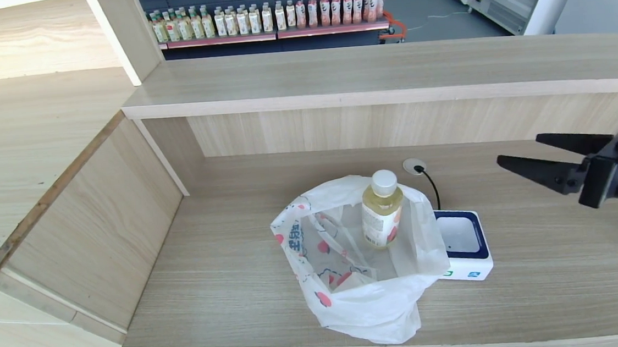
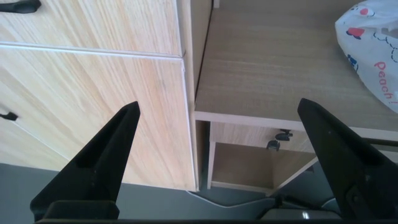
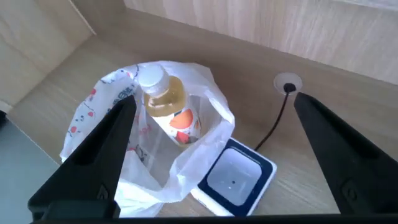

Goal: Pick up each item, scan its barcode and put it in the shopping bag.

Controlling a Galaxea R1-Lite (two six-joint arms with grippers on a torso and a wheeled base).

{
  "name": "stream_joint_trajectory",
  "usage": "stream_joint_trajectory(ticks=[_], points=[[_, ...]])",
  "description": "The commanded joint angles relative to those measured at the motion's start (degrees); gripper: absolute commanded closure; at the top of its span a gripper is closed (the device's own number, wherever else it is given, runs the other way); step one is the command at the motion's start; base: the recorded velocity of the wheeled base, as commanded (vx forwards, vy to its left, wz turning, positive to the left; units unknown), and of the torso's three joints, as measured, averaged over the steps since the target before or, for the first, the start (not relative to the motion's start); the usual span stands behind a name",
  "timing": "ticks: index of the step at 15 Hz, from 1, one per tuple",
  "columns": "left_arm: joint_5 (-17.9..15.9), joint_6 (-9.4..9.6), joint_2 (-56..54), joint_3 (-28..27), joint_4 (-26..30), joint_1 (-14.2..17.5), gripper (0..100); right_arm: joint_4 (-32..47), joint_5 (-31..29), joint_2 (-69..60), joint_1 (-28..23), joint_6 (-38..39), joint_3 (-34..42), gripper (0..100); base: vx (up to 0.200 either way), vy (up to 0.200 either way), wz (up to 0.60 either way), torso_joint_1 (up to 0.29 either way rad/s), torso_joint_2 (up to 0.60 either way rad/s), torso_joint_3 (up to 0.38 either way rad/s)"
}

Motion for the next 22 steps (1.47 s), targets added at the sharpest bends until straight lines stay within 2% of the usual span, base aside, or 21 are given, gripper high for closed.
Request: stream_joint_trajectory(ticks=[1, 5, 7, 10, 12, 15, 20, 22], points=[[0.01, -0.01, -0.02, 0.0, -0.01, -0.01, 0, 5.86, 0.17, -11.45, -7.34, -0.01, 3.64, 0, 0.0, 0.0, 0.0, 0.0, 0.0, 0.0], [0.01, -0.01, -0.02, 0.0, -0.01, -0.01, 0, 9.9, 0.08, -13.82, -8.31, -0.37, 4.08, 0, 0.0, 0.0, 0.0, 0.0, 0.0, 0.0], [0.01, -0.01, -0.02, 0.0, -0.01, -0.01, 0, 10.07, -0.1, -13.64, -10.15, -0.98, 4.96, 0, 0.0, -0.2, 0.0, 0.007, 0.0, 0.005], [0.01, 0.08, -0.02, 0.0, -0.01, -0.01, 0, 14.2, 0.08, -13.38, -16.22, -5.64, 6.45, 0, 0.0, -0.2, 0.0, 0.002, 0.0, 0.002], [0.01, 0.08, -0.02, 0.0, -0.01, -0.01, 0, 17.19, -0.18, -13.91, -17.01, -6.34, 6.8, 0, 0.0, -0.2, 0.0, 0.002, 0.0, 0.0], [0.01, 0.08, -0.02, 0.0, -0.01, -0.01, 0, 17.54, -0.18, -13.2, -17.18, -9.24, 6.72, 0, 0.0, -0.2, 0.0, 0.001, 0.0, 0.004], [0.01, 0.08, -0.02, 0.0, -0.01, -0.01, 0, 24.31, -0.45, -10.39, -25.36, -22.95, 6.19, 0, 0.0, -0.2, 0.0, 0.002, 0.0, 0.003], [0.01, 0.08, -0.02, 0.0, -0.01, -0.01, 0, 24.4, -0.36, -9.6, -26.06, -25.41, 6.19, 0, 0.0, -0.2, 0.0, 0.002, 0.0, -0.002]])
